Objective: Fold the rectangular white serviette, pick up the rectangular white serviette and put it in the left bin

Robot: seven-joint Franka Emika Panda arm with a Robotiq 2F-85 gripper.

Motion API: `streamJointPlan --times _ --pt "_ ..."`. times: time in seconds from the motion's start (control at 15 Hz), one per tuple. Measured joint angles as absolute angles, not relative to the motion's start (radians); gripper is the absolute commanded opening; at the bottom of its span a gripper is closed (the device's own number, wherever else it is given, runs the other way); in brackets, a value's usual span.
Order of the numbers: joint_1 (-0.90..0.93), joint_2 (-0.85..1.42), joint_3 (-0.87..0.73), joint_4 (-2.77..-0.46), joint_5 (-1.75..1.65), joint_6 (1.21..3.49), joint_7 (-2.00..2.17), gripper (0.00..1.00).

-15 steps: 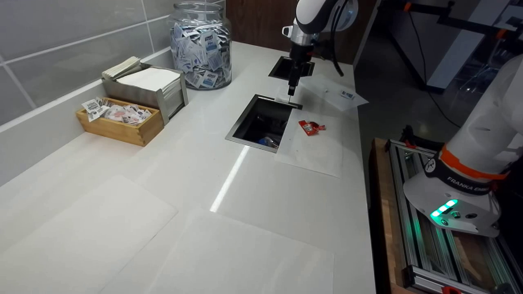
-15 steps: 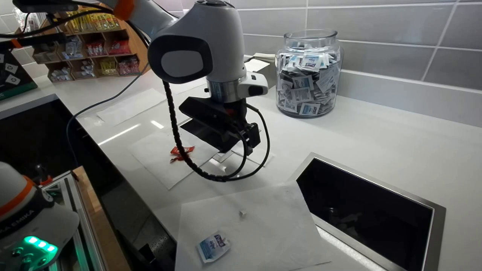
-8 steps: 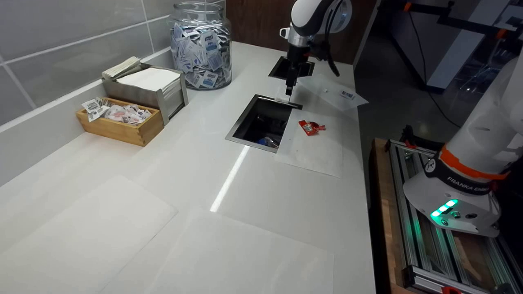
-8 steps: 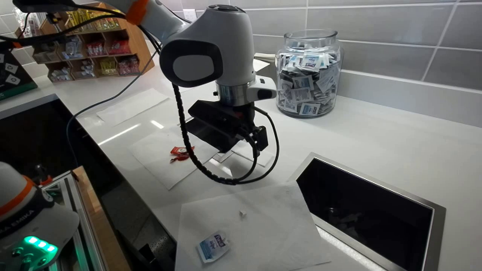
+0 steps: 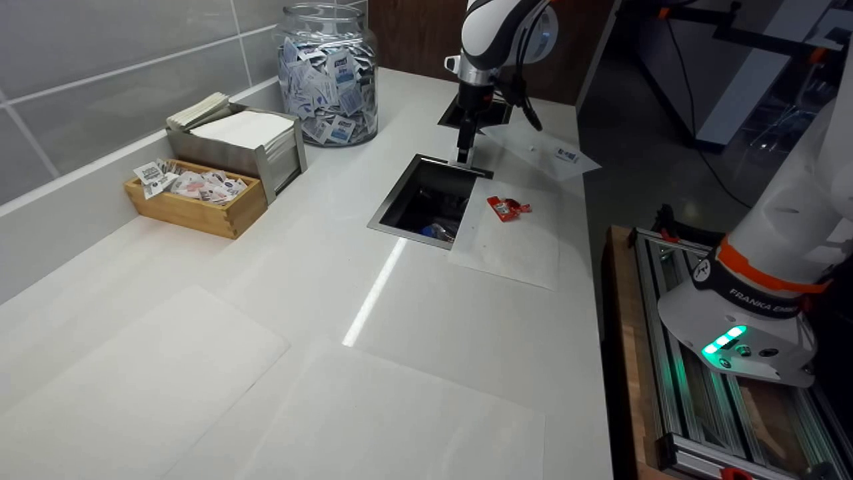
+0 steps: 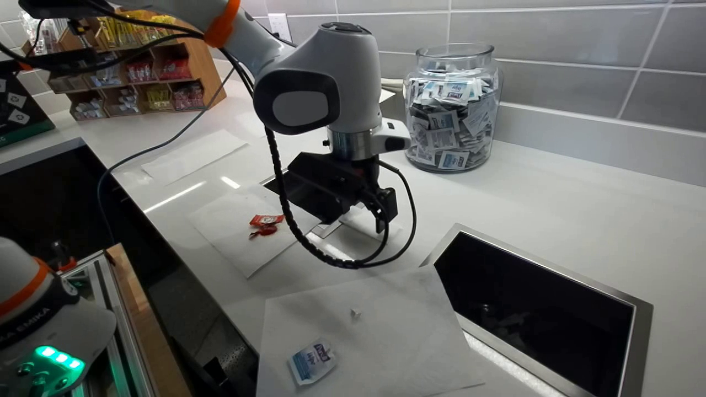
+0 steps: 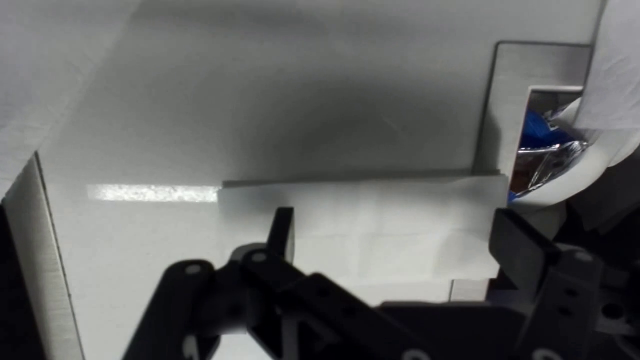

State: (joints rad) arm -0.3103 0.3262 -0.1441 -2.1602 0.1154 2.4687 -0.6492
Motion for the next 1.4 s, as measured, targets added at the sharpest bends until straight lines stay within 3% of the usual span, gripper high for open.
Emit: streamJointPlan --times 0.07,0.13,0.2,0.27,0.87,1.33,1.4 --pt "-0.311 0.334 -0.141 -2.154 0.115 2.469 -0.649 0.99" --pt "-0.313 0.342 -0.138 -2.149 0.115 2.469 -0.649 0.84" --pt "-0.314 0.349 -0.136 -2.144 0.115 2.469 -0.649 0.74" --pt "-0.315 0.351 -0.136 -2.142 0.115 2.469 -0.649 0.7" --pt "-0.326 0.349 -0.13 -2.115 0.115 2.469 -0.649 0.01" --pt "-0.328 0.349 -0.127 -2.112 0.115 2.469 -0.649 0.0" --pt "-0.328 0.349 -0.127 -2.112 0.115 2.469 -0.649 0.24"
